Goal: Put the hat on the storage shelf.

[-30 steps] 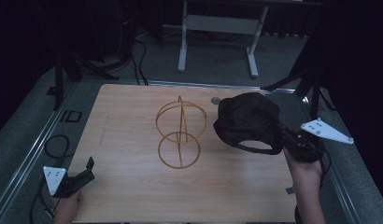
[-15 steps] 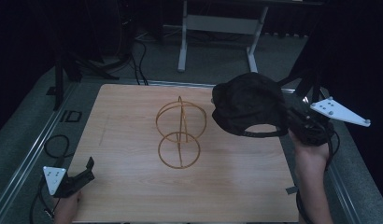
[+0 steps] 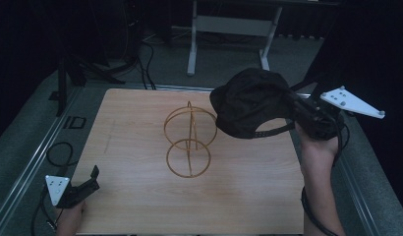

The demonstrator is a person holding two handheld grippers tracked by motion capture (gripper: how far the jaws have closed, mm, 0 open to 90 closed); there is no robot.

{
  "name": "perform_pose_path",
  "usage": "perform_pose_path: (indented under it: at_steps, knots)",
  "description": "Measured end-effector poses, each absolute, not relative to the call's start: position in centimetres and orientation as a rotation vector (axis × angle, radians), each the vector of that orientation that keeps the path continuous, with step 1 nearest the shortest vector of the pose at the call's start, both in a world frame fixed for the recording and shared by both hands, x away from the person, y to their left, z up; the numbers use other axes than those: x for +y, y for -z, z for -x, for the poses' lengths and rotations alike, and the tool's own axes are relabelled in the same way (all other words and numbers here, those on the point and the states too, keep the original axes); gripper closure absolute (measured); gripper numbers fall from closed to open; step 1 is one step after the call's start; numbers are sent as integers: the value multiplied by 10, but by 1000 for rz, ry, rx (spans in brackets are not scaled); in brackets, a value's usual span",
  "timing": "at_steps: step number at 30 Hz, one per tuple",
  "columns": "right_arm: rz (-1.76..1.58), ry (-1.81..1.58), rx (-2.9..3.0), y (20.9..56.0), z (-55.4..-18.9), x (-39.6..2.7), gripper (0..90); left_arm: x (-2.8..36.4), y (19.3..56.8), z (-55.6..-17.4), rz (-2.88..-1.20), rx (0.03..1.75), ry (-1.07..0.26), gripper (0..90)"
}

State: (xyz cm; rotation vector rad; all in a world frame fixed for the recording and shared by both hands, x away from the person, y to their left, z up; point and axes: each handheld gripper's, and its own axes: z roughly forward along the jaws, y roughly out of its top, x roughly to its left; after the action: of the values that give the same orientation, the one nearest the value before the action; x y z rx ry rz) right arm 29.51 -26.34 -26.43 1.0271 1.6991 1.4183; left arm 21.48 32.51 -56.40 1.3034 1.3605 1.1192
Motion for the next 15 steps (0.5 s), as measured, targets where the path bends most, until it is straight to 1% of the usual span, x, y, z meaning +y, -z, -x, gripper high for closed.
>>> perform_pose_path:
  at_steps: [7, 15]
  knots:
    - [-1009, -1481, 1672, 250, -297, -255, 891, 325, 564, -215, -1305, 1360, -1122, 18]
    - [-970, -1524, 1704, 244, -300, -231, 891, 325, 564, -215, -1305, 1360, -1119, 18]
